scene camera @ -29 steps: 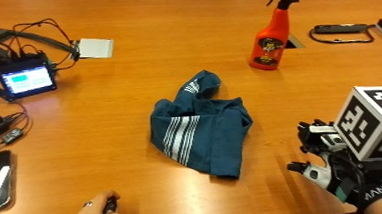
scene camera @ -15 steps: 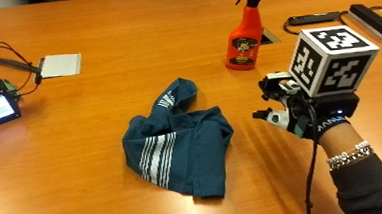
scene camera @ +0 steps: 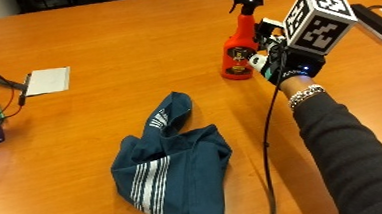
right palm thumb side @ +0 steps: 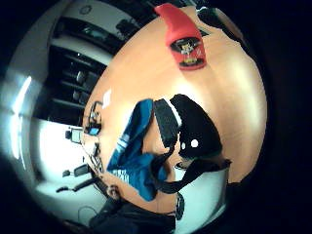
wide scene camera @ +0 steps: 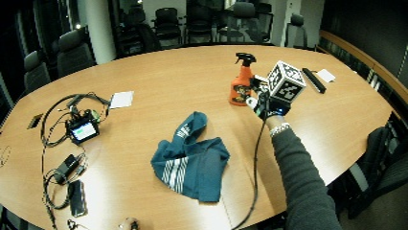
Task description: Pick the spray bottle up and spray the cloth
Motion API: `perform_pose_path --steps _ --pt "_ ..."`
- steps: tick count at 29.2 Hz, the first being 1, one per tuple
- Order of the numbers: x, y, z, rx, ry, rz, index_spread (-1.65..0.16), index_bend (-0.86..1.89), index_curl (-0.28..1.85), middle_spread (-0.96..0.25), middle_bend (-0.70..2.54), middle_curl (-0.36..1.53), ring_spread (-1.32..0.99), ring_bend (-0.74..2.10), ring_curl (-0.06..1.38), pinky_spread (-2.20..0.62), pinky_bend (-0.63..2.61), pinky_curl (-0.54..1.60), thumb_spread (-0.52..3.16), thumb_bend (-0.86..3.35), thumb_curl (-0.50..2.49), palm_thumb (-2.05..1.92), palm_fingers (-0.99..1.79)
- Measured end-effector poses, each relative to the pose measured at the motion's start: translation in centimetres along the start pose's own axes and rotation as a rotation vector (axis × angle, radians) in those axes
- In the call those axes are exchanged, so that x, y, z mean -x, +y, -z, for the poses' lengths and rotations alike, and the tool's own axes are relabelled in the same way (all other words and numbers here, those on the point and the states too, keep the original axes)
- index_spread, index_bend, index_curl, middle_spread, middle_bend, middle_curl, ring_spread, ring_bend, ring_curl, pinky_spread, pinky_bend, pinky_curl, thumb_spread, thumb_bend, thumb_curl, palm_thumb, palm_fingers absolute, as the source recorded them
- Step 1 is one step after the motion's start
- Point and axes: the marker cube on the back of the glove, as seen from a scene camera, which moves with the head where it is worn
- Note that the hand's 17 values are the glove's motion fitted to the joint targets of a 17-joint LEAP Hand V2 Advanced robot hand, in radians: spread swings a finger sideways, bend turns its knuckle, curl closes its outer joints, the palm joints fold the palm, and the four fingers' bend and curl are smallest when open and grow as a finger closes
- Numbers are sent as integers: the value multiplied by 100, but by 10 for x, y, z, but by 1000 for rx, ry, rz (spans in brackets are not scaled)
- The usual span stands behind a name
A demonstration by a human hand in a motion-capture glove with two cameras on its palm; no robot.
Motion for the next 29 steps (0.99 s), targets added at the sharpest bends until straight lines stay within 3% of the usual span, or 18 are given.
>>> perform_pose_path --steps 7,23,29 --pt "-16 -35 -19 -117 -59 -127 -36 14 27 -4 21 34 -2 34 28 25 36 33 123 0 26 58 54" --pt "-29 -44 -26 -442 -318 -273 -30 12 26 -5 19 35 -5 40 32 23 35 34 119 0 29 64 61" --pt "-25 -43 -17 -553 -469 -336 -29 11 25 -10 30 39 -8 47 34 18 29 32 114 3 33 76 84"
